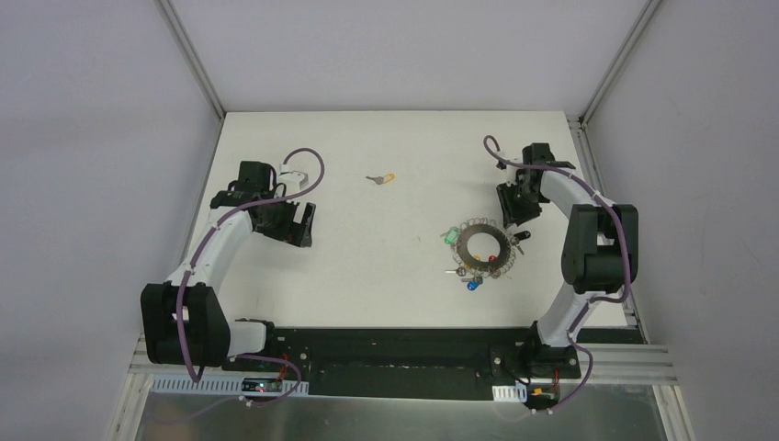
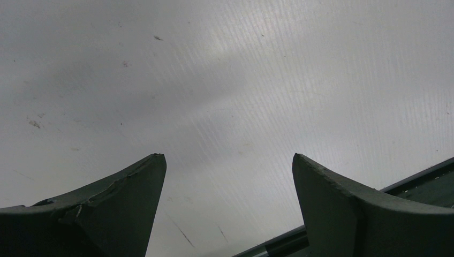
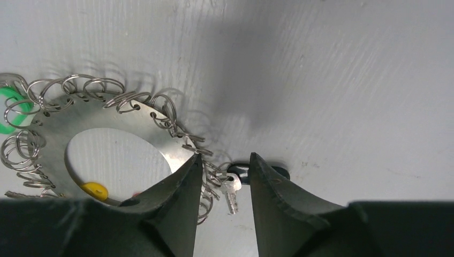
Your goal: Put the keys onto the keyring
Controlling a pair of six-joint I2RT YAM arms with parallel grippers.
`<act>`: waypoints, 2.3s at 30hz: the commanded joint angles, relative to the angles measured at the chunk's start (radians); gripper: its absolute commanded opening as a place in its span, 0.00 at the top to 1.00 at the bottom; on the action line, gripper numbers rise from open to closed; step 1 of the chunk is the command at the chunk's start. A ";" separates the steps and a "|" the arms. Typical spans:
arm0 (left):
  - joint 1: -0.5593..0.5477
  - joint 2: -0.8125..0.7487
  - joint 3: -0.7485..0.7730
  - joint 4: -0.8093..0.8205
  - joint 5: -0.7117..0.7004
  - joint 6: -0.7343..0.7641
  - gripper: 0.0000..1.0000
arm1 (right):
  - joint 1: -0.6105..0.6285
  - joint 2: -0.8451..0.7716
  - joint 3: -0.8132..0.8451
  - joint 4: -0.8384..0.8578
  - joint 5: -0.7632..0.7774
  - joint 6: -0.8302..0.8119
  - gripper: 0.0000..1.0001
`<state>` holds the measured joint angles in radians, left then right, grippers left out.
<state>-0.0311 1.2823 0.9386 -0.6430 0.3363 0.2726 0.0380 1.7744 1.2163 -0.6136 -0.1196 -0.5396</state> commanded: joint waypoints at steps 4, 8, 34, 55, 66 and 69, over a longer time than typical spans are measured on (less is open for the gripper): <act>0.005 0.008 0.038 -0.030 0.023 0.001 0.09 | -0.021 0.073 0.093 -0.092 -0.096 -0.112 0.64; 0.005 0.013 0.037 -0.033 0.023 0.003 0.09 | -0.021 0.089 0.109 -0.144 -0.161 -0.153 0.72; 0.005 0.012 0.042 -0.040 0.009 0.014 0.10 | -0.035 0.063 0.066 -0.199 -0.209 -0.211 0.93; 0.005 0.010 0.044 -0.047 -0.006 0.023 0.10 | -0.078 -0.040 0.036 -0.138 -0.277 -0.136 0.70; 0.005 0.013 0.046 -0.050 0.000 0.022 0.10 | -0.071 -0.018 -0.011 -0.089 -0.282 -0.098 0.58; 0.005 0.014 0.048 -0.051 0.000 0.023 0.10 | -0.067 -0.015 -0.020 -0.090 -0.267 -0.104 0.58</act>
<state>-0.0311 1.2911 0.9474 -0.6720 0.3351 0.2783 -0.0322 1.7615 1.2098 -0.7101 -0.3862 -0.6510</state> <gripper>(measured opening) 0.904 0.422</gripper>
